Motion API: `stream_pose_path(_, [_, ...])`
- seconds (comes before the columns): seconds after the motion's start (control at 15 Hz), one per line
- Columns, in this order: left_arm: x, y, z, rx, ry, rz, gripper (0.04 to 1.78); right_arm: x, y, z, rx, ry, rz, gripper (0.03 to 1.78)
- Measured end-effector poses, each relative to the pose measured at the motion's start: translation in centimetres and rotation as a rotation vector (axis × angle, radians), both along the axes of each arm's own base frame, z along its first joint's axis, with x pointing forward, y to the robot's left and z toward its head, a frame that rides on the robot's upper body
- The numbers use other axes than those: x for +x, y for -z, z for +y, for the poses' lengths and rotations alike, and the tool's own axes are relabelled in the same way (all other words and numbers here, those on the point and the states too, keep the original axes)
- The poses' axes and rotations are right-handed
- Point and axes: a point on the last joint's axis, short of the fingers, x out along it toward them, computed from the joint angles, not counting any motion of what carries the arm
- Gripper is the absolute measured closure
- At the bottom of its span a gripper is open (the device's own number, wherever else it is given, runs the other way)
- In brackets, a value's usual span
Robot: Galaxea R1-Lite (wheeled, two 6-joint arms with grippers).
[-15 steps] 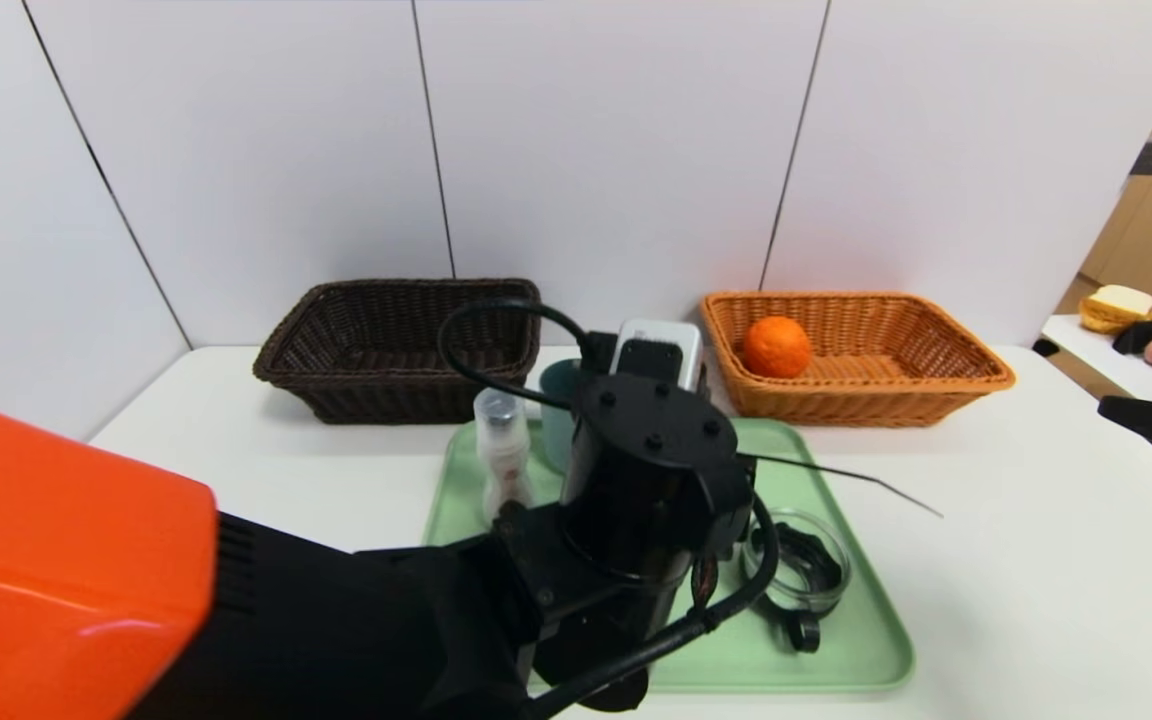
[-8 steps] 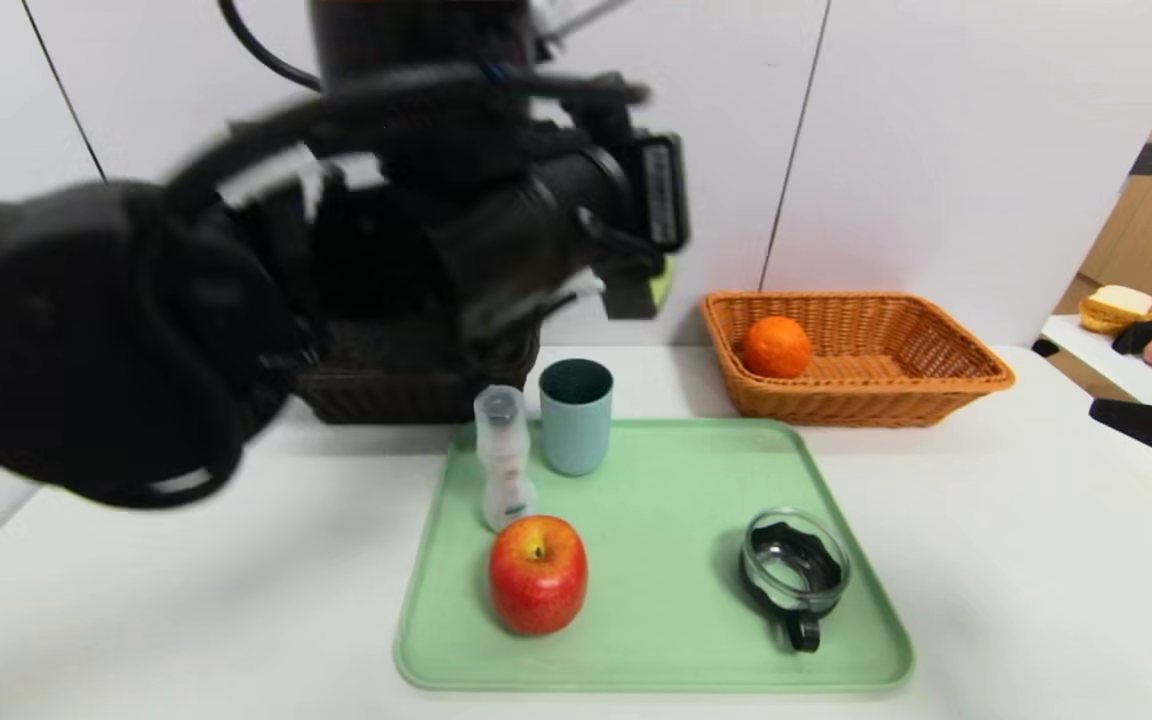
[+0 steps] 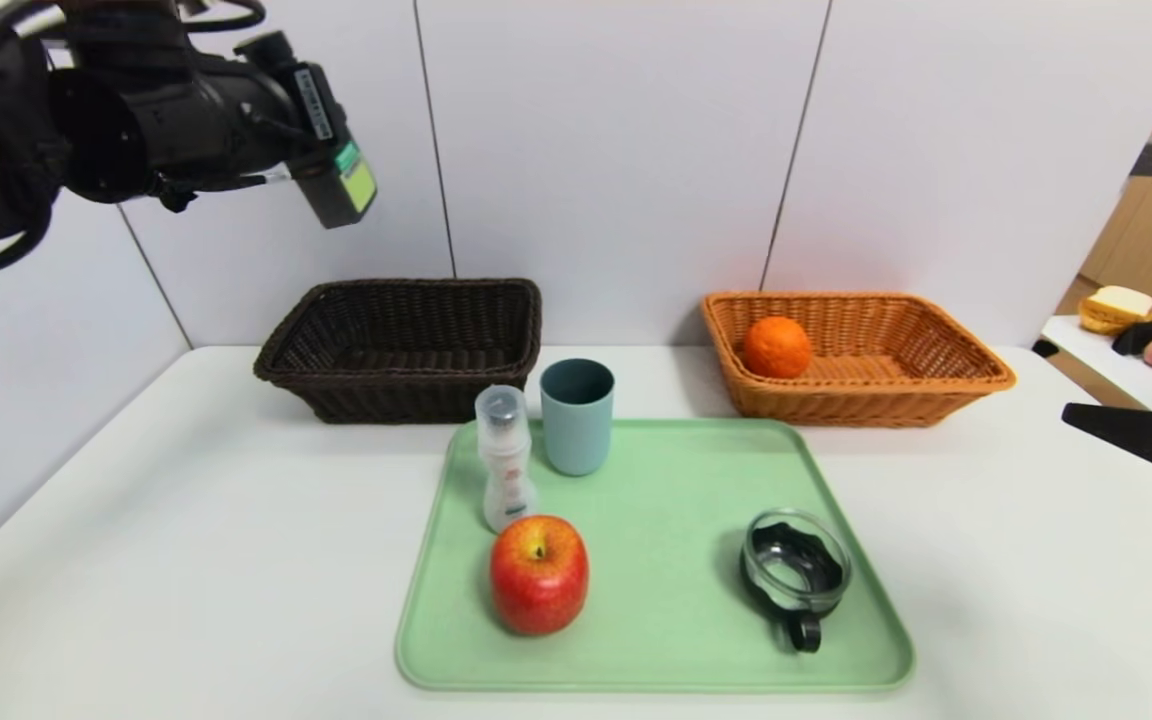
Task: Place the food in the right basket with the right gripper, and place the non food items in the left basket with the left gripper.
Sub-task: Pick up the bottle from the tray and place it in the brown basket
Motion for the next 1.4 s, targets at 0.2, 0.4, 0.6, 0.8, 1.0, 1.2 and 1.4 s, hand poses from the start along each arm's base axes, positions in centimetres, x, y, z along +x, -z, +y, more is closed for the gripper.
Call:
stream_pose_path(0.2, [4.2,3.5,2.5,0.026,-0.074,0.001,1.2,0.6,0.1,0.1,-0.009,-0.001,0.014,0.11])
stream_pose_path(0.4, [7.0,6.9,2.8,0.043,-0.09,0.05,1.2,2.2,-0.5,0.3,-0.021,-0.009,-0.056,0.11])
stream_pose_path(0.6, [9.0,9.8,2.7,0.055,-0.094,0.11,1.2,4.2,-0.8,0.7,-0.055,-0.02,-0.145,0.11])
stream_pose_path(0.8, [10.3,12.0,2.9,0.066,-0.1,0.159,1.2,5.0,-0.2,0.8,-0.062,-0.017,-0.118,0.11])
stream_pose_path(1.0, [11.0,13.2,2.9,0.072,-0.103,0.188,1.2,5.4,0.3,0.8,-0.064,-0.017,-0.095,0.11])
stream_pose_path(1.2, [11.2,14.1,2.9,0.077,-0.103,0.212,1.2,5.8,0.5,0.9,-0.063,-0.016,-0.081,0.11])
stream_pose_path(1.4, [11.4,15.1,2.9,0.086,-0.105,0.239,1.2,5.9,0.8,0.9,-0.059,-0.017,-0.067,0.11])
